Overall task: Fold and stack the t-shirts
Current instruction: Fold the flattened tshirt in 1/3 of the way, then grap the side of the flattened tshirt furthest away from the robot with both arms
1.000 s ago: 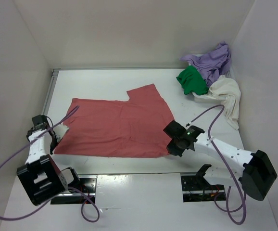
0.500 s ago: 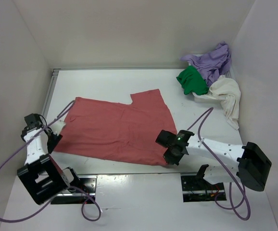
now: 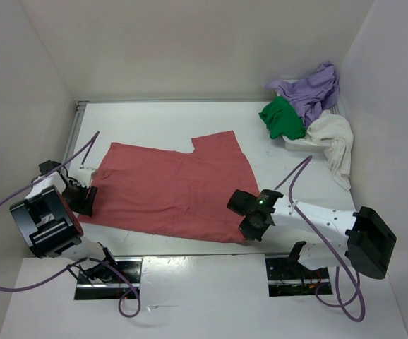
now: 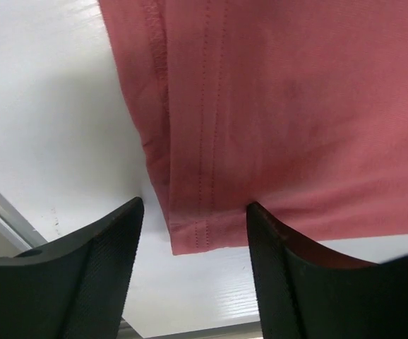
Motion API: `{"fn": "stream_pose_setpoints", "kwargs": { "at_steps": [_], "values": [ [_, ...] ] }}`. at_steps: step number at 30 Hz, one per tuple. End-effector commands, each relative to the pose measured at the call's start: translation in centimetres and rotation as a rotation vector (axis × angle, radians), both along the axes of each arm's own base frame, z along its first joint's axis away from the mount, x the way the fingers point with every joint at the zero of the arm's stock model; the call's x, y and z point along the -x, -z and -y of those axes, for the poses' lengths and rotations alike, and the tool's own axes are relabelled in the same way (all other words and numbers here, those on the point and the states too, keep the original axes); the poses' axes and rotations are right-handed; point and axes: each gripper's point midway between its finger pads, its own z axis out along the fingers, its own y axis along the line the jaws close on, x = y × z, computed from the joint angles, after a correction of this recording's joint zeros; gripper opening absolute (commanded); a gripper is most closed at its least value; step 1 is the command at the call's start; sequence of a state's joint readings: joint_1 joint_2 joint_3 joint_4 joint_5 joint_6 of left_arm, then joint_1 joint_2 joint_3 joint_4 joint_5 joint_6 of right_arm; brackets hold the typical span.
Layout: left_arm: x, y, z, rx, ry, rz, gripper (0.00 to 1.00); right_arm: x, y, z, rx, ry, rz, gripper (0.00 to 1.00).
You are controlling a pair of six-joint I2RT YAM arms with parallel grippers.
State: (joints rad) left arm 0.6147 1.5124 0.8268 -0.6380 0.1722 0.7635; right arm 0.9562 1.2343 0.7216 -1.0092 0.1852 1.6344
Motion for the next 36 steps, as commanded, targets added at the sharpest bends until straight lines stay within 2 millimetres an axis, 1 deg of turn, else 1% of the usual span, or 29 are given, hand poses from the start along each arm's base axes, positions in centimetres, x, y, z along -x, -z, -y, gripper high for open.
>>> {"fn": "stream_pose_setpoints", "kwargs": {
  "at_steps": [1, 3, 4, 5, 6, 7, 8, 9, 10, 11, 12, 13, 14, 16, 17, 19, 22, 23, 25, 26, 27, 29, 30, 31, 32, 33, 34, 35, 36],
  "values": [
    [0.2, 0.5, -0.2, -0.004, -0.027, -0.001, 0.66, -1.0, -1.6, -0.2, 0.001, 0.026, 0.053, 0.0],
    [0.6, 0.9, -0.1, -0.003, -0.029, -0.022, 0.59, -1.0, -1.8, -0.2, -0.009, 0.027, 0.06, 0.0],
    [0.9, 1.2, -0.1, -0.009, -0.03, -0.028, 0.53, -1.0, -1.8, -0.2, -0.009, 0.027, 0.06, 0.0],
    [1.0, 1.4, -0.1, -0.004, -0.03, -0.036, 0.45, -1.1, -2.0, -0.3, -0.018, 0.036, 0.066, 0.0],
    [1.3, 1.8, 0.2, 0.006, -0.03, -0.051, 0.22, -1.1, -2.0, -0.3, -0.019, 0.036, 0.066, 0.0],
    [1.5, 1.8, 0.4, 0.012, -0.03, -0.06, 0.12, -1.1, -2.0, -0.3, -0.019, 0.036, 0.066, 0.0],
    [1.5, 1.8, 0.3, 0.01, -0.021, -0.059, 0.05, -1.1, -2.0, -0.3, -0.019, 0.036, 0.066, 0.0],
    [1.8, 1.8, -0.1, -0.002, -0.033, -0.068, 0.0, -1.0, -1.8, -0.2, -0.01, 0.036, 0.06, 0.0],
    [1.9, 1.6, -0.1, -0.008, -0.008, -0.067, 0.0, -1.0, -1.8, -0.2, -0.01, 0.036, 0.06, 0.0],
    [2.5, 1.3, -0.1, -0.024, 0.005, -0.077, 0.0, -0.9, -1.5, 0.0, 0.011, 0.035, 0.047, 0.0],
    [2.9, 0.9, -0.5, -0.04, 0.007, -0.077, 0.0, -0.5, -1.4, -0.2, 0.018, 0.012, 0.042, 0.0],
    [3.7, 0.8, -0.1, -0.032, 0.018, -0.092, 0.0, -0.3, -1.3, -0.3, 0.027, 0.017, 0.035, 0.0],
    [3.8, -0.2, -0.6, -0.074, 0.051, -0.075, 0.0, 0.0, -1.3, -0.5, 0.024, 0.015, 0.036, 0.0],
    [5.5, -0.6, -0.9, -0.102, 0.058, -0.109, 0.0, 0.8, -1.2, -0.9, 0.032, 0.011, 0.03, 0.0],
    [5.6, -1.5, -1.3, -0.142, 0.082, -0.095, 0.0, 1.1, -1.0, -1.0, 0.034, 0.009, 0.017, 0.0],
    [6.9, -2.2, -1.6, -0.18, 0.096, -0.124, 0.0, 1.7, -0.6, -1.0, 0.042, 0.011, 0.002, 0.0],
    [7.8, -3.3, -1.8, -0.244, 0.116, -0.123, 0.0, 2.1, -0.6, -1.3, 0.039, 0.008, 0.005, 0.0],
    [8.1, -3.0, -1.7, -0.239, 0.129, -0.131, 0.0, 2.1, -0.6, -1.3, 0.039, 0.008, 0.005, 0.0],
    [8.4, -3.3, -2.2, -0.27, 0.122, -0.147, 0.0, 2.0, -0.6, -1.3, 0.037, 0.017, 0.005, 0.01],
    [8.7, -2.7, -1.9, -0.251, 0.126, -0.167, 0.06, 2.0, -0.8, -1.4, 0.027, 0.017, 0.01, 0.15],
    [8.9, -2.6, -2.0, -0.255, 0.125, -0.183, 0.17, 2.0, -0.8, -1.4, 0.027, 0.017, 0.01, 0.25],
    [9.4, -2.3, -1.8, -0.238, 0.117, -0.213, 0.47, 2.0, -0.9, -1.4, 0.019, 0.017, 0.014, 0.42],
    [9.2, -2.3, -1.9, -0.233, 0.104, -0.214, 0.61, 2.0, -0.9, -1.5, 0.017, 0.026, 0.015, 0.52],
    [9.2, -2.5, -2.2, -0.236, 0.078, -0.208, 0.64, 2.1, -0.9, -1.2, 0.03, 0.026, 0.009, 0.53],
    [9.2, -2.8, -2.6, -0.252, 0.074, -0.211, 0.69, 2.0, -1.4, -1.3, 0.017, 0.036, 0.015, 0.53],
    [9.1, -3.1, -2.8, -0.256, 0.053, -0.205, 0.7, 2.0, -2.0, -1.0, 0.032, 0.027, 0.026, 0.54],
    [8.9, -3.7, -3.3, -0.281, 0.047, -0.198, 0.71, 1.2, -3.6, -2.1, 0.001, 0.028, 0.059, 0.54],
    [8.0, -4.9, -4.6, -0.316, 0.024, -0.16, 0.71, 0.2, -4.8, -2.3, 0.001, 0.011, 0.109, 0.54],
    [7.5, -6.1, -5.4, -0.343, -0.006, -0.128, 0.73, -0.6, -6.0, -2.9, -0.012, -0.003, 0.145, 0.54]
  ]
}}
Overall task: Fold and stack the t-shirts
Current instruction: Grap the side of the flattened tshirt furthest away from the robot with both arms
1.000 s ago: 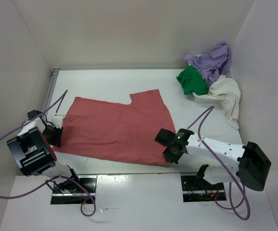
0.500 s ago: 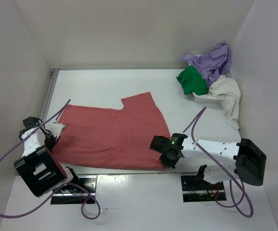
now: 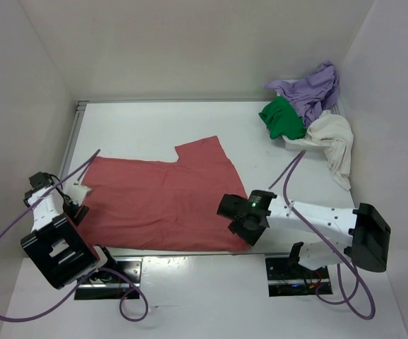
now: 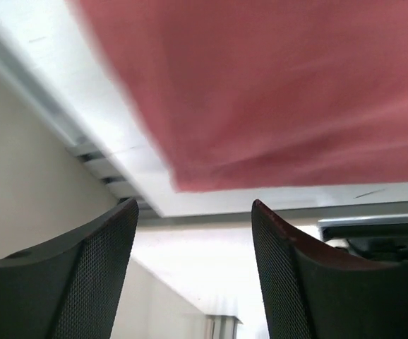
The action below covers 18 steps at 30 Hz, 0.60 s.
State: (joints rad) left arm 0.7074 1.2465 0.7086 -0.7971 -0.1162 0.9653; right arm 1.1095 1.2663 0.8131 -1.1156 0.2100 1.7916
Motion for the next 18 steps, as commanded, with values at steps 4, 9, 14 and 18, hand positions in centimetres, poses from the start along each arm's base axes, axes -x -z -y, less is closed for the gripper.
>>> {"fn": "stream_pose_setpoints", "kwargs": {
  "at_steps": [4, 9, 14, 18],
  "values": [
    [-8.4, -9.9, -4.3, -0.09, -0.101, 0.371, 0.77, -9.1, -12.2, -6.7, -0.102, -0.168, 0.392, 0.64],
    [-17.9, -12.8, -1.7, 0.1, -0.078, 0.565, 0.77, -22.2, -14.5, -7.7, 0.013, -0.415, 0.488, 0.71],
    [-26.1, -11.0, 1.3, 0.196, -0.079, 0.624, 0.77, -34.3, -14.1, -7.1, -0.075, -0.482, 0.571, 0.71],
    [-30.0, -7.2, 2.5, 0.251, -0.104, 0.598, 0.78, -43.4, -15.4, -7.9, 0.086, -0.558, 0.633, 0.75]
  ]
}}
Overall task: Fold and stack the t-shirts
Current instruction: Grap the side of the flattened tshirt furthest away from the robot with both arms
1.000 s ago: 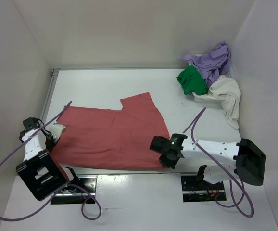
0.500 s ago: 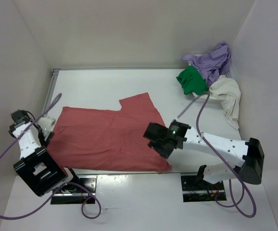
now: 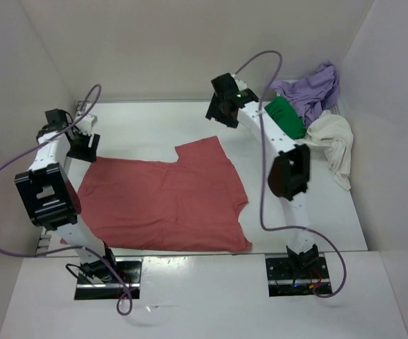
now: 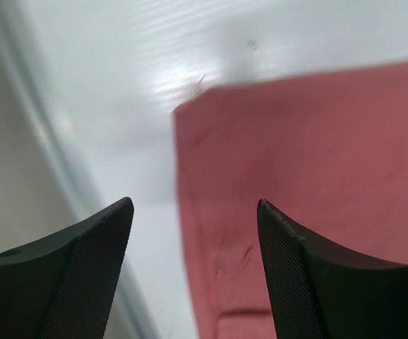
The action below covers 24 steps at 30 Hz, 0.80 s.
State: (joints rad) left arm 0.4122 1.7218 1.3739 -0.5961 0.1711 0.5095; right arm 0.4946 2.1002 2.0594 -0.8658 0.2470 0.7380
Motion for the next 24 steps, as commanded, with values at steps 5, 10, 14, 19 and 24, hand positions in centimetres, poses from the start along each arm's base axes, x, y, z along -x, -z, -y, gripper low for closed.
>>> {"fn": "stream_pose_setpoints", "kwargs": {
  "at_steps": [5, 10, 14, 19, 24],
  "values": [
    [-6.8, 2.0, 0.6, 0.11, -0.079, 0.102, 0.79, -11.1, 7.0, 0.3, 0.104, -0.07, 0.058, 0.75],
    [-8.3, 2.3, -0.3, 0.095, -0.098, 0.115, 0.79, -12.1, 9.0, 1.9, 0.193, -0.076, 0.071, 0.73],
    [-9.2, 1.4, -0.7, 0.085, -0.096, 0.145, 0.8, -10.8, 10.8, 0.3, 0.217, -0.109, 0.031, 0.75],
    [-8.5, 4.0, -0.3, 0.085, -0.087, 0.057, 0.8, -8.4, 14.8, -0.6, 0.242, -0.159, -0.085, 0.75],
    [-7.3, 7.0, -1.0, 0.054, -0.113, -0.016, 0.8, -7.5, 16.2, -1.0, 0.251, -0.179, -0.125, 0.75]
  ]
}}
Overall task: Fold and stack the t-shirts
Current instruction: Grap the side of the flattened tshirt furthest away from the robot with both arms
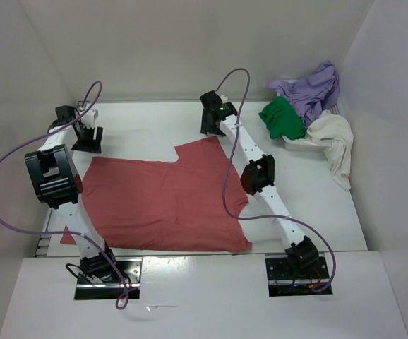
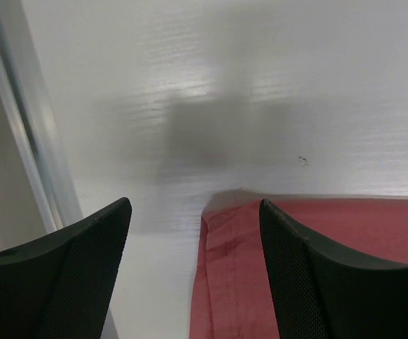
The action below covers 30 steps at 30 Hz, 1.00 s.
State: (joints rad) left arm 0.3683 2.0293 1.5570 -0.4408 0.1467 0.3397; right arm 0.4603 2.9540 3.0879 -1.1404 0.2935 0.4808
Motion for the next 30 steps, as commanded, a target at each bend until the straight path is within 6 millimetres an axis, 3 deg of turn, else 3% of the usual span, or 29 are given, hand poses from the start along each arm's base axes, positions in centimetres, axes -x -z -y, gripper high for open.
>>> {"fn": "stream_pose_setpoints", "kwargs": {
  "at_steps": [1, 5, 9, 13, 14, 17, 18, 22, 25, 27, 28, 29, 30],
  "values": [
    [0.8, 2.7, 0.0, -0.002, -0.003, -0.064, 0.8, 1.6, 1.4, -0.5, 0.01, -0.036, -0.065, 0.75],
    [1.0, 4.4, 1.1, 0.014, 0.018, -0.108, 0.8, 1.6, 1.4, -0.5, 0.01, -0.036, -0.065, 0.68],
    [1.5, 5.2, 2.1, 0.015, 0.054, -0.143, 0.69, 2.2, 1.6, -0.5, 0.005, -0.032, -0.089, 0.63],
    [1.8, 5.8, 2.2, 0.017, 0.062, -0.161, 0.53, 2.8, 2.5, -0.2, 0.022, -0.031, -0.124, 0.46],
    [1.9, 6.2, 2.2, 0.02, 0.062, -0.17, 0.41, 2.9, 2.5, -0.4, 0.014, -0.036, -0.128, 0.34],
    [1.9, 6.2, 2.2, 0.02, 0.062, -0.17, 0.21, 3.0, 2.5, -0.8, -0.008, -0.039, -0.136, 0.14],
    [2.2, 6.1, 2.3, 0.015, 0.071, -0.172, 0.12, 3.2, 2.3, -0.7, -0.007, -0.039, -0.139, 0.0],
    [2.5, 4.9, 2.2, -0.029, 0.09, -0.162, 0.01, 3.8, 1.8, -0.4, 0.001, -0.038, -0.154, 0.0],
    [2.4, 2.8, 1.7, -0.088, 0.124, -0.114, 0.0, 3.9, -1.6, -0.6, -0.024, -0.045, -0.128, 0.0],
    [2.2, 0.2, 1.8, -0.135, 0.144, -0.058, 0.0, 5.0, -4.8, -1.9, -0.023, -0.072, -0.103, 0.0],
    [2.8, 0.1, 1.9, -0.154, 0.171, -0.057, 0.0, 5.6, -5.7, -2.3, -0.022, -0.084, -0.103, 0.0],
    [2.9, -1.7, 1.7, -0.188, 0.176, -0.02, 0.0, 6.3, -6.4, -2.6, -0.008, -0.091, -0.102, 0.0],
    [3.2, -2.2, 1.7, -0.2, 0.188, -0.013, 0.0, 8.0, -7.7, -3.3, 0.009, -0.117, -0.115, 0.0]
  ]
}}
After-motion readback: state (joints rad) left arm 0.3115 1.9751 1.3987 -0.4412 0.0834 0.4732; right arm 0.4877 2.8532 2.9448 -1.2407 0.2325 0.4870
